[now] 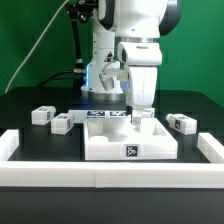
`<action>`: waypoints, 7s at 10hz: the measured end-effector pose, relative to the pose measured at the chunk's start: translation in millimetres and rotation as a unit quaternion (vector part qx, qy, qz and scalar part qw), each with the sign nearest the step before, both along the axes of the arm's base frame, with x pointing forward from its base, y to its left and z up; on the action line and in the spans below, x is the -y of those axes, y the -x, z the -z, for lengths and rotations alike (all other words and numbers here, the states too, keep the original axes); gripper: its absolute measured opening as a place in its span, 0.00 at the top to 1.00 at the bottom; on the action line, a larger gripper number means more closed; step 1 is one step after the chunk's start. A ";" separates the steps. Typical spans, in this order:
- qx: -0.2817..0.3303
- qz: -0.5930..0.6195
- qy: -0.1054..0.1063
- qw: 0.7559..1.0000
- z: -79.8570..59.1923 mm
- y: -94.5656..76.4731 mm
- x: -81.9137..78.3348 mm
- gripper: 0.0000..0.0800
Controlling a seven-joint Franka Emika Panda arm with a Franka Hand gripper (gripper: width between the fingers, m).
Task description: Assemble one leg
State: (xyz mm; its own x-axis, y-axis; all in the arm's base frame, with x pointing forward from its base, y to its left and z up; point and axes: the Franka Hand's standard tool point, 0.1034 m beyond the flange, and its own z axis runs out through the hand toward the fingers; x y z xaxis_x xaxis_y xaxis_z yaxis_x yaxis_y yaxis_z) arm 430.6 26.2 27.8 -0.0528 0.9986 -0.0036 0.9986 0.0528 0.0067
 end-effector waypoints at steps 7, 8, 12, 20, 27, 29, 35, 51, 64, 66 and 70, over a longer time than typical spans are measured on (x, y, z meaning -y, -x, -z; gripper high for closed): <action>-0.015 0.007 -0.005 1.000 20.6 11.6 -1.6 0.34; -0.016 0.008 -0.005 1.000 20.6 11.6 -1.5 0.51; -0.015 0.008 -0.005 1.000 20.6 11.4 -1.4 0.93; -0.010 0.001 -0.009 1.000 20.5 -1.8 -18.4 0.93; 0.009 0.024 -0.016 1.000 19.8 -47.6 -55.1 0.93; 0.006 0.048 -0.014 0.999 19.8 -59.1 -60.1 0.93; -0.016 0.032 -0.005 0.999 20.0 -60.6 -63.7 0.72; 0.015 0.145 0.004 0.989 -40.7 -33.8 -85.3 0.19; -0.018 0.619 -0.011 0.785 -20.6 0.7 -125.2 0.19; -0.057 0.607 0.054 0.791 -18.5 4.0 -124.7 0.19; -0.162 0.586 0.213 0.765 -13.2 8.7 -120.6 0.19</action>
Offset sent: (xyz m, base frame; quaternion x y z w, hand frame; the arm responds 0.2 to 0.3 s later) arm -0.0059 -0.0001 -0.0122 0.0006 0.0012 0.0016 1.0000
